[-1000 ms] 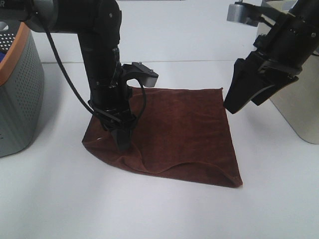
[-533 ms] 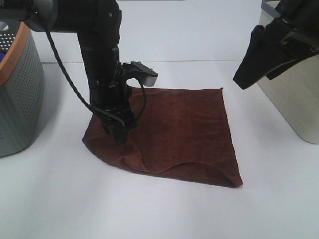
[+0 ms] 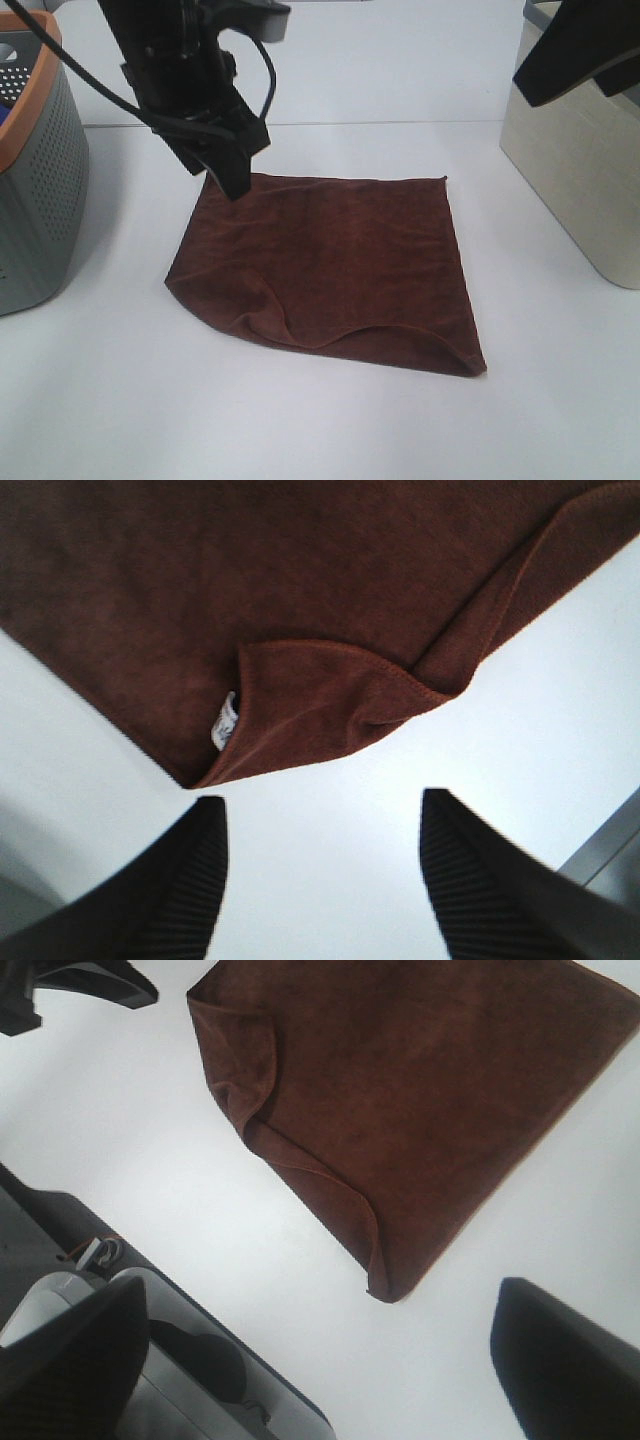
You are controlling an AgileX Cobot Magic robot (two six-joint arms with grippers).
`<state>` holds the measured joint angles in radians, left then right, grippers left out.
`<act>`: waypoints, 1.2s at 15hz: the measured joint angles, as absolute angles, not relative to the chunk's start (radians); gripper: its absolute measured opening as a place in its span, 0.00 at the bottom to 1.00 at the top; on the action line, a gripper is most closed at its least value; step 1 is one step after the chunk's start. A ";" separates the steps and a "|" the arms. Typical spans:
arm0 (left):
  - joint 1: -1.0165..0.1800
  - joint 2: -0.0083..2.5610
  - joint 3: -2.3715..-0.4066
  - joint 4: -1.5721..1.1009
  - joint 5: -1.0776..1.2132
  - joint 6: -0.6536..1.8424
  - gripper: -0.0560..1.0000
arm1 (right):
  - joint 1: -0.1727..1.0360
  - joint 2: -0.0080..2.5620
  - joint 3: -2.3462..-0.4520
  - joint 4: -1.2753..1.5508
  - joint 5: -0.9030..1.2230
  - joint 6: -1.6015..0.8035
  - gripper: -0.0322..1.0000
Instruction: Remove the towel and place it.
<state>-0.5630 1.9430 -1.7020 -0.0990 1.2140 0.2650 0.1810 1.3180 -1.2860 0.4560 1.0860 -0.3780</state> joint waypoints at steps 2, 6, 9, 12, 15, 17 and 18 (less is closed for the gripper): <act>-0.563 1.864 -1.702 -0.022 1.215 0.173 0.70 | 0.181 1.279 -1.293 0.373 1.086 -0.248 0.82; -0.442 1.666 -1.702 0.014 1.219 0.096 0.73 | 0.171 1.230 -1.356 0.157 1.088 -0.025 0.82; -0.301 1.575 -1.702 0.015 1.219 0.091 0.73 | 0.067 1.225 -1.361 0.135 1.088 0.000 0.81; -0.116 1.474 -1.702 0.021 1.220 0.090 0.73 | -0.132 1.221 -1.361 0.134 1.088 -0.019 0.80; 0.023 1.369 -1.611 0.022 1.220 0.109 0.73 | -0.177 1.185 -1.361 0.139 1.089 -0.047 0.79; 0.062 1.270 -1.503 0.030 1.220 0.113 0.73 | -0.142 1.113 -1.322 0.152 1.090 -0.080 0.78; 0.067 1.215 -1.440 0.036 1.220 0.113 0.73 | -0.131 1.055 -1.274 0.160 1.090 -0.085 0.78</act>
